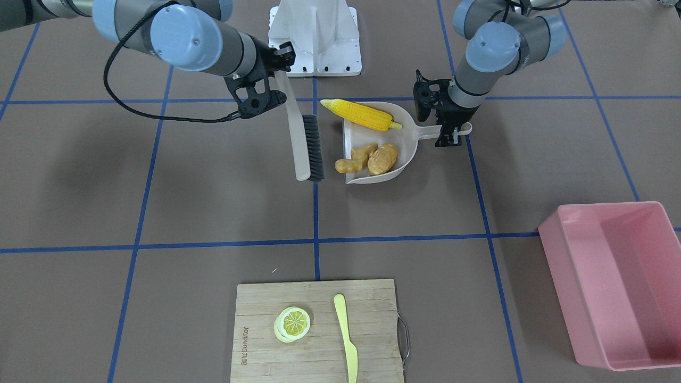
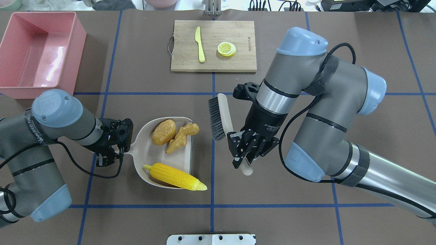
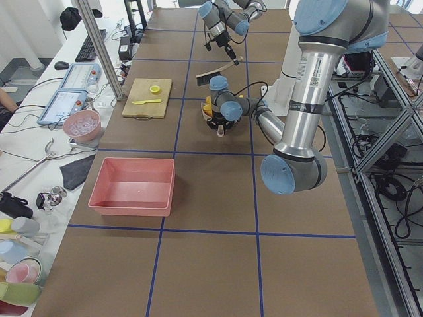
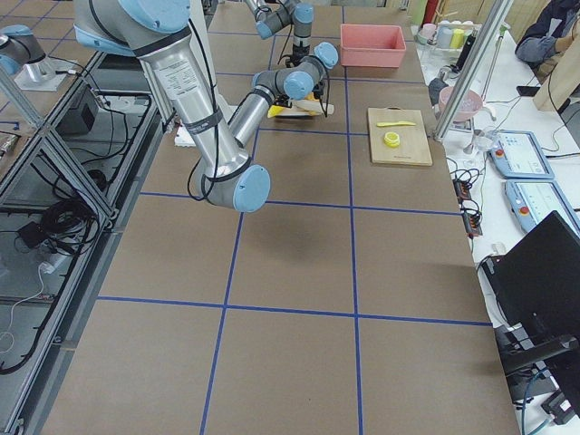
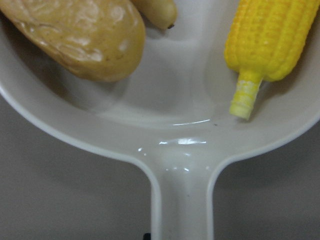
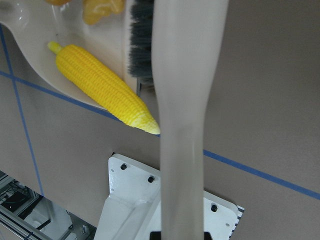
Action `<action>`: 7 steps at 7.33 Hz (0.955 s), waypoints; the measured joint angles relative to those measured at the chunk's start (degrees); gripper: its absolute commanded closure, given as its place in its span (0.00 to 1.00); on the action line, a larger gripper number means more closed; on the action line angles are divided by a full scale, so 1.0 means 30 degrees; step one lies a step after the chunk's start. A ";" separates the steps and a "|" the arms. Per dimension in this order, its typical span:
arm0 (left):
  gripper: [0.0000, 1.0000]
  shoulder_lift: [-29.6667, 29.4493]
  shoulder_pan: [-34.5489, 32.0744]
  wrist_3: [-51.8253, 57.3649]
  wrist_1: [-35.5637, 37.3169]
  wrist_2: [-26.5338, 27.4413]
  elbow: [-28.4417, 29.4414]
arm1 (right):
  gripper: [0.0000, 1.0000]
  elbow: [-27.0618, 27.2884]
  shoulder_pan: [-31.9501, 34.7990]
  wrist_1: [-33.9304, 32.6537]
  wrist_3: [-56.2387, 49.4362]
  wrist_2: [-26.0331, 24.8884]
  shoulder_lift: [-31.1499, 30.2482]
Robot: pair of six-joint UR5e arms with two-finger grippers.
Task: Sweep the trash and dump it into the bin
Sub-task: 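Lift the dustpan with the left gripper while the right gripper raises the brush away, then carry the loaded dustpan with the left gripper over the pink bin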
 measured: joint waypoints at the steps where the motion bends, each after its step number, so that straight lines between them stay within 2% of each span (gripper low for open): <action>1: 1.00 0.0165 -0.0058 -0.0042 -0.0653 -0.0006 -0.0014 | 1.00 0.0101 0.0821 -0.0064 -0.0113 -0.0077 -0.0362; 3: 1.00 0.0258 -0.0176 -0.0101 -0.1757 -0.0029 0.0121 | 1.00 0.0157 0.2768 -0.0095 -0.1526 -0.0688 -0.1166; 6: 1.00 0.0291 -0.0883 -0.0578 -0.3310 -0.0292 0.0459 | 1.00 0.0052 0.4892 0.0195 -0.5868 -0.3268 -0.1800; 7: 1.00 0.0331 -0.1568 -0.0821 -0.3545 -0.0942 0.0525 | 1.00 0.0030 0.5492 0.0495 -0.7587 -0.4318 -0.1859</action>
